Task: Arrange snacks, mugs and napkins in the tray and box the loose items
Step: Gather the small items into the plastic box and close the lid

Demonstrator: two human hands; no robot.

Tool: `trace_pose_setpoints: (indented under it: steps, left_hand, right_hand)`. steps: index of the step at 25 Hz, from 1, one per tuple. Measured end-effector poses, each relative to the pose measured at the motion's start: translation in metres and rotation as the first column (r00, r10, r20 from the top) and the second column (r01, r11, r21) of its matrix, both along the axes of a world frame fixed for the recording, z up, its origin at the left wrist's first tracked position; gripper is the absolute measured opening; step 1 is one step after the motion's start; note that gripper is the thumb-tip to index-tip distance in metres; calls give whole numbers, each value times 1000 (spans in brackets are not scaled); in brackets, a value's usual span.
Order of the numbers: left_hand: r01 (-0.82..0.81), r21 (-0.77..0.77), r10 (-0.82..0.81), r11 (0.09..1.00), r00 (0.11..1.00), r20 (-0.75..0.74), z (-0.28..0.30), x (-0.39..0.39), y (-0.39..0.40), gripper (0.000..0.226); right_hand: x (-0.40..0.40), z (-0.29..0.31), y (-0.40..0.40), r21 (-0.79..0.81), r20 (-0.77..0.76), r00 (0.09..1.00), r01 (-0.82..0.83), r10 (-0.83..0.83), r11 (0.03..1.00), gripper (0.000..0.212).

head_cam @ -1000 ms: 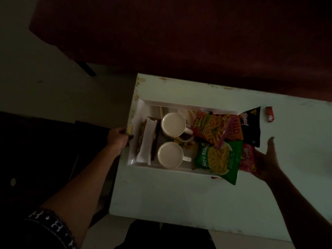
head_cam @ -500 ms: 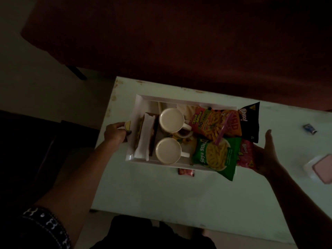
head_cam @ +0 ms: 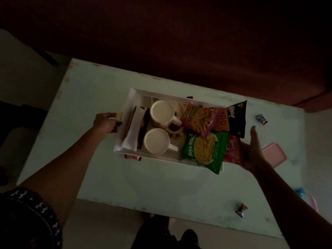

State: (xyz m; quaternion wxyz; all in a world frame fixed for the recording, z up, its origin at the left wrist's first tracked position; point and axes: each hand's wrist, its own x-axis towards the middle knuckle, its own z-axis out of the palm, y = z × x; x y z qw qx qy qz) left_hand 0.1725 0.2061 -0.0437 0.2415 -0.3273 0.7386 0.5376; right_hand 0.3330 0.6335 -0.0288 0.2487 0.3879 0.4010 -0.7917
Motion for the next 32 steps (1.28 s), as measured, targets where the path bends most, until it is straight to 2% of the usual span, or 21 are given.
trace_pose_setpoints:
  steps: [10, 21, 23, 24, 26, 29, 32]
  left_hand:
    - [22, -67, -21, 997, 1000, 19, -26, 0, 19, 42]
    - [36, -70, -32, 997, 998, 60, -34, -5, 15, 43]
    - [29, -70, -25, 997, 998, 56, -33, -1, 11, 41]
    - [14, -93, -9, 996, 999, 54, -32, 4, 7, 39]
    - [-7, -223, 10, 975, 1000, 12, -31, 23, -1, 34]
    - [57, -527, -99, 848, 994, -52, -24, 76, 0, 24]
    - [139, -534, -222, 834, 970, -94, -18, 133, 21, 24]
  right_hand:
    - [6, -32, 14, -21, 27, 998, 48, -48, 999, 97]
    - [2, -26, 7, -14, 90, 994, 59, -58, 998, 96]
    - [0, -20, 5, 69, 153, 984, 83, -93, 994, 98]
    - [-1, -18, 6, 162, 199, 969, 116, -148, 980, 98]
    - [1, -12, 8, 361, 228, 933, 186, -280, 914, 90]
    - [16, -2, 3, 556, 138, 897, 281, -421, 782, 75]
    - [45, 3, -13, 653, 59, 856, 355, -513, 668, 66]
